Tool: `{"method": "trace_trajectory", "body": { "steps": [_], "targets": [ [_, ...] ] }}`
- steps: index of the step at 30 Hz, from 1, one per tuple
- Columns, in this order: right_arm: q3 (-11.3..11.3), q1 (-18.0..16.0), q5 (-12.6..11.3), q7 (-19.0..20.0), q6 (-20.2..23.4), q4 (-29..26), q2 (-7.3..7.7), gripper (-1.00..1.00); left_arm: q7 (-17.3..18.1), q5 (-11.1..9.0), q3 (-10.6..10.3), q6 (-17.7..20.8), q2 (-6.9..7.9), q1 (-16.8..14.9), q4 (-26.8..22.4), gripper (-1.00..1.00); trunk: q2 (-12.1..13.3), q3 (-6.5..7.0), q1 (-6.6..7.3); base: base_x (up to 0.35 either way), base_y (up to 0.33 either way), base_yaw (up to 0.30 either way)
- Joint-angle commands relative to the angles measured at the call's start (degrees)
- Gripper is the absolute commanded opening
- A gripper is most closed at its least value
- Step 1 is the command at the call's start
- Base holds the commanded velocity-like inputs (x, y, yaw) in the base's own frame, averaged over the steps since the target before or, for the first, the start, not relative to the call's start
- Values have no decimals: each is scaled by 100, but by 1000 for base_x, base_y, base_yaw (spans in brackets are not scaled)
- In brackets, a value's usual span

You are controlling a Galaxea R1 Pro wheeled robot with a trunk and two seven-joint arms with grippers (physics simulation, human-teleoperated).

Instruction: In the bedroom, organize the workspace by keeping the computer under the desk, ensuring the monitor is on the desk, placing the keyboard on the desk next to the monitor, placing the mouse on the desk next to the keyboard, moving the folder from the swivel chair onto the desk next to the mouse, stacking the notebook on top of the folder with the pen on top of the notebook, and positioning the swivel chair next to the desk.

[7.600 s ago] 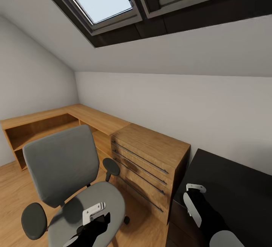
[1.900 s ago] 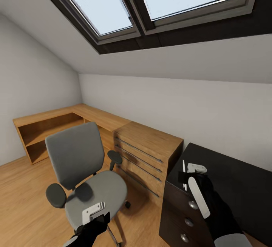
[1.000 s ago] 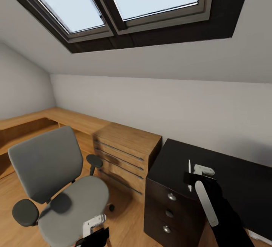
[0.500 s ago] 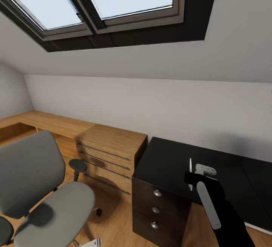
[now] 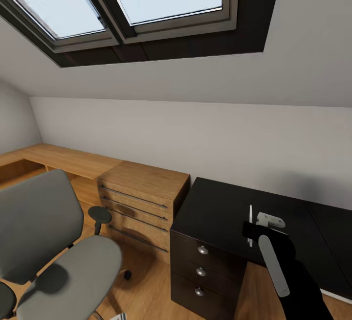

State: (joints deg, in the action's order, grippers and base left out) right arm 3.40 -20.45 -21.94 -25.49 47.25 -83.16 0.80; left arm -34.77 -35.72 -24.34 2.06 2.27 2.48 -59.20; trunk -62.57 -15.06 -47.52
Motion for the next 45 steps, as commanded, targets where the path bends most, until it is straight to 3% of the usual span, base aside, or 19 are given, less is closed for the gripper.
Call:
{"method": "trace_trajectory", "body": {
  "steps": [1,14,45],
  "targets": [
    [-1,-4,-65,-52,12,-10,0,-100,-39,-21,-17,9,8,-2,-11,100,-5,-6,-1,0,0,0],
    [16,-3,-64,-52,4,-16,0,-100,-39,-22,-18,-20,2,-1,82,100,-5,0,-1,0,0,-15],
    [17,-3,-53,-35,-29,61,0,-100,-32,-31,-20,-10,-4,-1,144,100,-5,199,-1,0,0,-224]
  ]
}}
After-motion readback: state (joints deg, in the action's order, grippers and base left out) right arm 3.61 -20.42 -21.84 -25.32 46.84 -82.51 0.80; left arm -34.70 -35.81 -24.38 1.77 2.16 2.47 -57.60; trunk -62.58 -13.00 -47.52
